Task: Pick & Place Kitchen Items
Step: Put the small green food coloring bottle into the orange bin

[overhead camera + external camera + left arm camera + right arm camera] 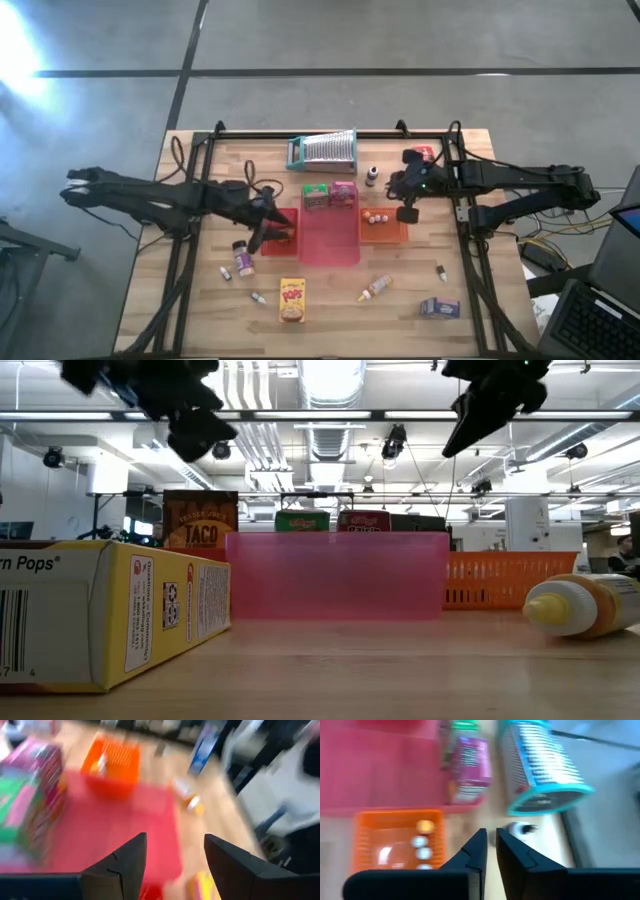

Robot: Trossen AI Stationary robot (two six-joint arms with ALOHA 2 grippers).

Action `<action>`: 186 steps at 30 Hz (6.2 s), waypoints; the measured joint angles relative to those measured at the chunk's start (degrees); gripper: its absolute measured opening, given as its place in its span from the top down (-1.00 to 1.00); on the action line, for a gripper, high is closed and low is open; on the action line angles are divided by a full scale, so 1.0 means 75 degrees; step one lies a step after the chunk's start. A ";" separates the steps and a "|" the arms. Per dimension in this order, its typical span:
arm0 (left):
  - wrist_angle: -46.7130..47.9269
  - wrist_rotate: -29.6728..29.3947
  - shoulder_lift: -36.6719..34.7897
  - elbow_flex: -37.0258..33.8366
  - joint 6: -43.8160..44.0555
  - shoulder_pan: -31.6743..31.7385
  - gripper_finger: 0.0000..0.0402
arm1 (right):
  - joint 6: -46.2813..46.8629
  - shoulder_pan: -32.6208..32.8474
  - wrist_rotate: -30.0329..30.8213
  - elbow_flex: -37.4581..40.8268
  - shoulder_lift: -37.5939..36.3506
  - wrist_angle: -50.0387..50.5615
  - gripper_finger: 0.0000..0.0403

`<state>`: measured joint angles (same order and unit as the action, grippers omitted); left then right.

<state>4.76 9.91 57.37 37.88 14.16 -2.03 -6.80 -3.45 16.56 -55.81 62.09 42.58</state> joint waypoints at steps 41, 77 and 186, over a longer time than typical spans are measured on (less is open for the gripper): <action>0.5636 -0.1591 0.4188 0.2843 0.1399 -0.4792 -0.02 | 0.0700 -0.0841 0.0582 0.0212 0.0232 -0.0608 0.96; 0.4959 -0.1329 0.5631 0.2845 0.1495 -0.4951 0.13 | 0.0614 -0.0841 0.0568 0.0212 0.0232 -0.0599 0.96; 0.0833 -0.3042 0.6189 0.7173 -0.1830 -0.0485 0.53 | 0.1109 0.2024 -0.0659 -0.0773 0.0250 -0.1047 0.28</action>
<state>11.00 -12.91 103.79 91.68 0.44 -5.67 1.52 11.73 11.62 -61.60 63.96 34.73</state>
